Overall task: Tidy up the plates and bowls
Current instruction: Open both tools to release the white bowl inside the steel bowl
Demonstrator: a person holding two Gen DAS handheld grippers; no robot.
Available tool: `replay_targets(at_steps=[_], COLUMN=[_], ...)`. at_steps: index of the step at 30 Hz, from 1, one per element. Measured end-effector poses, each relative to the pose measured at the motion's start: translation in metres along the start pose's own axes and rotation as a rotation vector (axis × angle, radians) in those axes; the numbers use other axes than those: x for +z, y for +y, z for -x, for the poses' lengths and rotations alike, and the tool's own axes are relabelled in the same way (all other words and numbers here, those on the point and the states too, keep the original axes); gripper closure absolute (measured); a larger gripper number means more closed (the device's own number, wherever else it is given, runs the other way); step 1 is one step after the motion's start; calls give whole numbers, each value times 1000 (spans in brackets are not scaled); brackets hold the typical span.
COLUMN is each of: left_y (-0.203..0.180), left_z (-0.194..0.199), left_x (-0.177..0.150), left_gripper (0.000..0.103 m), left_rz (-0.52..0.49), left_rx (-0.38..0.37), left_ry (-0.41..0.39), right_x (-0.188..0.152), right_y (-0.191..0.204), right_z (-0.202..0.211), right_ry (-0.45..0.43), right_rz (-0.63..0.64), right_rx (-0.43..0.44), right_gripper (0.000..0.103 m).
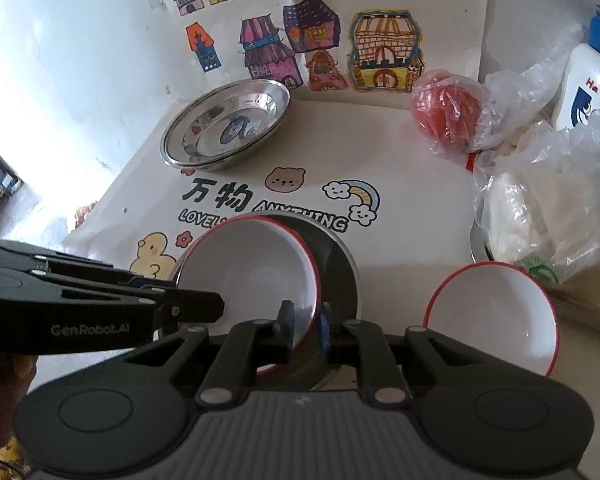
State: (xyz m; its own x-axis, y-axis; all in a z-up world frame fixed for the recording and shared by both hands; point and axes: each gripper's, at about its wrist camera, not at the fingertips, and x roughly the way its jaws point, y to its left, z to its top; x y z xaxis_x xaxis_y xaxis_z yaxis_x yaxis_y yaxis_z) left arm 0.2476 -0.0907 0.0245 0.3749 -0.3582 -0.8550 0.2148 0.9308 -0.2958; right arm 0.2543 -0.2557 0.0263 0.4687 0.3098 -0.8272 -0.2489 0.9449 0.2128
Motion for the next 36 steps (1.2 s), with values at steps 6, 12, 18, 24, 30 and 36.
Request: replay_targets(at_steps=[6,12,18,24,30,36], left_y=[-1,-1,-2,-2,-3,-4], left_z=[-2,-2,-1,0,10,19], left_x=[3,2,1,-1,-3,-8], left_gripper=[89,87,87,82,72,68], left_rz=[-16,-17,-24,-25,-36,-43], left_rx=[6,1,7,8,9,1], left_ry=[14,16,15,21,-17,-48], right_x=[4,4,3,1,1,-2], right_y=[8,8,5,7,11,9], right_z=[-2,0,1,4,14,25], right_ry=[29,27,25,19,-12,-38], right_rz=[36,37,36,38,49,37], right_rx=[-35,-48,-44,-39,-45,-28], right_gripper=[81,79,79,77,70,65])
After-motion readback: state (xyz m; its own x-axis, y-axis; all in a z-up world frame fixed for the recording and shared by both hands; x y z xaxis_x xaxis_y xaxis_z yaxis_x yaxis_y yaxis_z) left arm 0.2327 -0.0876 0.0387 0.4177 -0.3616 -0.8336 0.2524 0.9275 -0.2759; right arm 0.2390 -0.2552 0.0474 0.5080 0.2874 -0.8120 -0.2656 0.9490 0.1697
